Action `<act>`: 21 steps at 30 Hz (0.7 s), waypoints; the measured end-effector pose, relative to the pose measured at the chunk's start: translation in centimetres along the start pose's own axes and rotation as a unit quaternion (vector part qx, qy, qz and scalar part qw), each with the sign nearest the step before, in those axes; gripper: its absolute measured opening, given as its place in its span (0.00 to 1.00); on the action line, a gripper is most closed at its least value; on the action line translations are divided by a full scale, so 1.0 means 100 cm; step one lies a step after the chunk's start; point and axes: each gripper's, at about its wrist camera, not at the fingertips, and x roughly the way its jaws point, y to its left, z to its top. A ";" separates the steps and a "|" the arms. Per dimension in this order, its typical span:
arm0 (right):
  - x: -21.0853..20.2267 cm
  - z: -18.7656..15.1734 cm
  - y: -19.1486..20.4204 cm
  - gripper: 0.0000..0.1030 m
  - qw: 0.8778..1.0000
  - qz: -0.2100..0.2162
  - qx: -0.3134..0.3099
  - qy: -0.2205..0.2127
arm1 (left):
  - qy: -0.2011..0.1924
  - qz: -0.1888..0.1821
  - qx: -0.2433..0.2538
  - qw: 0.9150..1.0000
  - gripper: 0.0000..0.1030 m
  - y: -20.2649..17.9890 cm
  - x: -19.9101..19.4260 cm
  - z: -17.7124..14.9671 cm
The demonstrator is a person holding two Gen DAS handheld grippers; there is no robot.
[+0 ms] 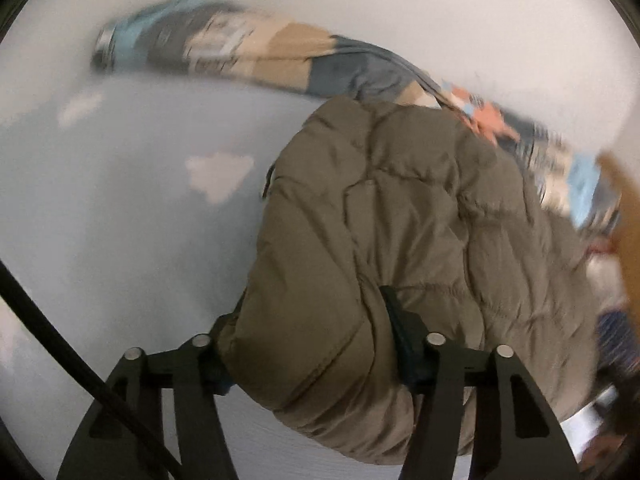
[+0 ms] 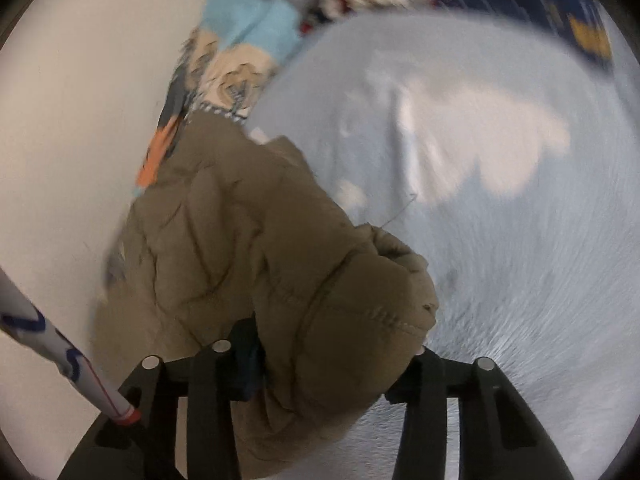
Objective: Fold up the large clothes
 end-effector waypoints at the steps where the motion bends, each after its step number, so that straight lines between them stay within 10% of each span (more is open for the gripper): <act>1: -0.002 -0.001 0.009 0.44 0.999 -0.018 -0.027 -0.004 | -0.004 0.013 0.022 1.000 0.54 -0.006 -0.002 0.000; 21: -0.027 -0.029 0.092 0.42 0.932 -0.168 -0.316 -0.056 | -0.041 0.097 0.159 0.982 0.53 -0.035 -0.032 -0.002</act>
